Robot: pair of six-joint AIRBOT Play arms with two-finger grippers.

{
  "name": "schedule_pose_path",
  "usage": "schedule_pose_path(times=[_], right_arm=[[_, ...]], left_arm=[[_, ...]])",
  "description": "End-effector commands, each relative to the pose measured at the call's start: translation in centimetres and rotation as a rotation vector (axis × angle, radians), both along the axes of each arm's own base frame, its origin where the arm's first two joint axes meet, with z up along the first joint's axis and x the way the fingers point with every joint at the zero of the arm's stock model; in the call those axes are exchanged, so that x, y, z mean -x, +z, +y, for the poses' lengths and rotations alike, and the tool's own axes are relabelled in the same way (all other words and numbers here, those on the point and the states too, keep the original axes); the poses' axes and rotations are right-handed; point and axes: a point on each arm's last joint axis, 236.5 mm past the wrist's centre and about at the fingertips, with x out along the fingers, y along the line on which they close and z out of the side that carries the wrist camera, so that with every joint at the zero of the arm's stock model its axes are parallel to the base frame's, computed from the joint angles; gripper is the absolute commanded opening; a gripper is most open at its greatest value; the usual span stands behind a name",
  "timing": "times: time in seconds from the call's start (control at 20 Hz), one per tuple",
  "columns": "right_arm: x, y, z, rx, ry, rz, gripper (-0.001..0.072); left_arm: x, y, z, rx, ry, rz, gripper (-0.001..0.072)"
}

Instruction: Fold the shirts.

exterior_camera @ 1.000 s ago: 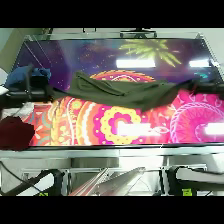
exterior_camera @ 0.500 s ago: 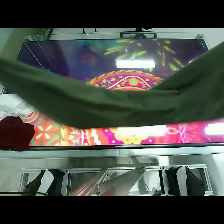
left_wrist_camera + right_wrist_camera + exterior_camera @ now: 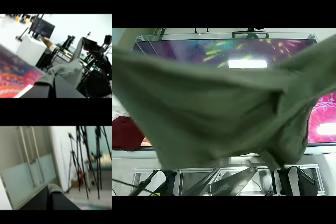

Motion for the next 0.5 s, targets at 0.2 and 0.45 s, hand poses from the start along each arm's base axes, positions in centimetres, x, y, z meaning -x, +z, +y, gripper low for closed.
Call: schedule_pose_path(times=[0.2,0.45], right_arm=[[-17.7,-30.5,-3.5,-0.021,-0.045,0.65,0.0022],[-23.6,-42.7,-5.1,-0.266,-0.019,0.807,0.0022]], left_arm=[[-16.1,-26.4,-2.6,-0.212,-0.052,0.536,0.002],[-22.0,-37.2,-3.1,-0.187,-0.099,0.708,0.0015]])
